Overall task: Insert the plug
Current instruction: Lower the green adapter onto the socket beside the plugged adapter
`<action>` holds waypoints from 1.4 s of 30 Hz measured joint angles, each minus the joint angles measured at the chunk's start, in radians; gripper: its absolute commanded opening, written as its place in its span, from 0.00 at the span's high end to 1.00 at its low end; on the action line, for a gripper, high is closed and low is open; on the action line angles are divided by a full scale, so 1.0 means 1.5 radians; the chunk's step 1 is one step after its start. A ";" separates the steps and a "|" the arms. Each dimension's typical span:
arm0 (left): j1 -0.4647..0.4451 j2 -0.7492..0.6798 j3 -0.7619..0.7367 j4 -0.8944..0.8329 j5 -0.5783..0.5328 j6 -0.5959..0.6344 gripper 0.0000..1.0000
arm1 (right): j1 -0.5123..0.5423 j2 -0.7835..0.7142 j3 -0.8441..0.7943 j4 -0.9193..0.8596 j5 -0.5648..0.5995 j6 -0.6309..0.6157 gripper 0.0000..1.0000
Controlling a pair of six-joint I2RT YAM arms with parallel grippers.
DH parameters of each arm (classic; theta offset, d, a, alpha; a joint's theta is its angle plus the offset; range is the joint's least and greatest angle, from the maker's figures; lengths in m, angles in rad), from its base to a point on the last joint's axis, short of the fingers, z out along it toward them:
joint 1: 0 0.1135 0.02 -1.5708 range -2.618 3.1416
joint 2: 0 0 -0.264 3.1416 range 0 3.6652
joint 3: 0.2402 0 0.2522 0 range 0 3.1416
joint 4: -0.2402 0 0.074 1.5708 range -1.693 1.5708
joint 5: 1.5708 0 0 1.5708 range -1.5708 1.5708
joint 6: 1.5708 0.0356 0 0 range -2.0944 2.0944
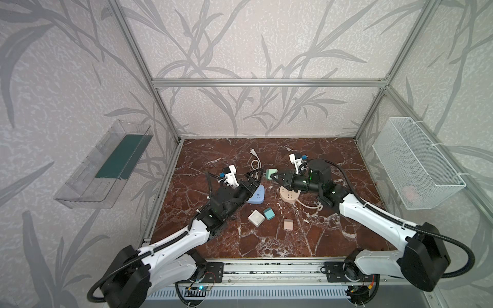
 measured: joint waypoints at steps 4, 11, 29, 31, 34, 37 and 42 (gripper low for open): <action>0.005 -0.035 0.160 -0.289 -0.079 0.139 0.01 | 0.000 -0.018 0.062 -0.171 0.080 -0.076 1.00; 0.005 0.066 0.261 -0.585 -0.141 0.276 0.01 | 0.000 0.009 0.131 -0.416 0.215 -0.173 1.00; 0.000 0.132 0.206 -0.591 -0.045 0.310 0.07 | -0.081 0.124 0.139 -0.538 0.313 -0.300 1.00; 0.000 0.134 0.204 -0.583 -0.044 0.310 0.07 | -0.087 0.141 0.141 -0.539 0.314 -0.312 1.00; 0.000 0.134 0.198 -0.576 -0.042 0.308 0.08 | -0.093 0.161 0.151 -0.538 0.309 -0.330 1.00; 0.000 0.134 0.195 -0.569 -0.040 0.308 0.08 | -0.099 0.175 0.159 -0.531 0.298 -0.343 1.00; 0.000 0.134 0.195 -0.564 -0.038 0.305 0.08 | -0.110 0.205 0.172 -0.519 0.288 -0.353 1.00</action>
